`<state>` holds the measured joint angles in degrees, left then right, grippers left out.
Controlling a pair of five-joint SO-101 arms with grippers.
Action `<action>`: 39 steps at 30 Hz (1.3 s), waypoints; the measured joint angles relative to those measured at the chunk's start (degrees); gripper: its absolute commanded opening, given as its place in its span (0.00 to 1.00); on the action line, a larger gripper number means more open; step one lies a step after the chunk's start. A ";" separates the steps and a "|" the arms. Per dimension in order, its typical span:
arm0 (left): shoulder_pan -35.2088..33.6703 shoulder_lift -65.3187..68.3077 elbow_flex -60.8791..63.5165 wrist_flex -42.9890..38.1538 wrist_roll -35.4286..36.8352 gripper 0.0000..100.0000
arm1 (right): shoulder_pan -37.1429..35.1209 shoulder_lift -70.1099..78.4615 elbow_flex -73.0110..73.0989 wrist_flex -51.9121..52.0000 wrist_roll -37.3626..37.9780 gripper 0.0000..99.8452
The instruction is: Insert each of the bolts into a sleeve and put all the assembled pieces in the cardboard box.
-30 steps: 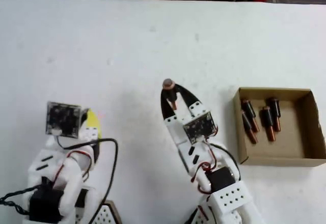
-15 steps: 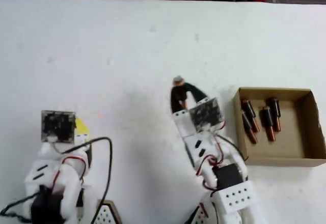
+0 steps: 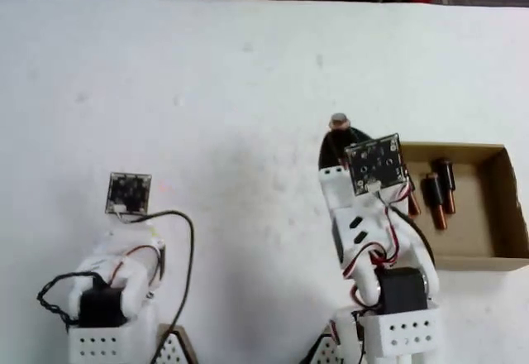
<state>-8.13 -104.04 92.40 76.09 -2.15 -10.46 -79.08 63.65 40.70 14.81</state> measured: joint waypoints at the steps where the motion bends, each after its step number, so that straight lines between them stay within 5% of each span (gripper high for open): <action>1: 0.00 0.00 0.70 0.00 0.00 0.02 | 0.18 0.00 -0.70 0.79 1.14 0.02; 19: 3.96 0.00 4.75 -1.49 0.00 0.02 | 7.03 2.20 -14.33 11.87 4.92 0.02; 25: 6.42 0.00 4.75 -1.49 0.00 0.02 | 9.41 15.91 -23.74 17.76 4.92 0.02; 39: 5.89 0.00 4.75 -1.49 0.00 0.02 | 28.66 56.79 -41.49 16.44 5.27 0.02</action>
<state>-2.24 -104.04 97.14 74.59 -2.15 18.20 -22.29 22.15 57.14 20.09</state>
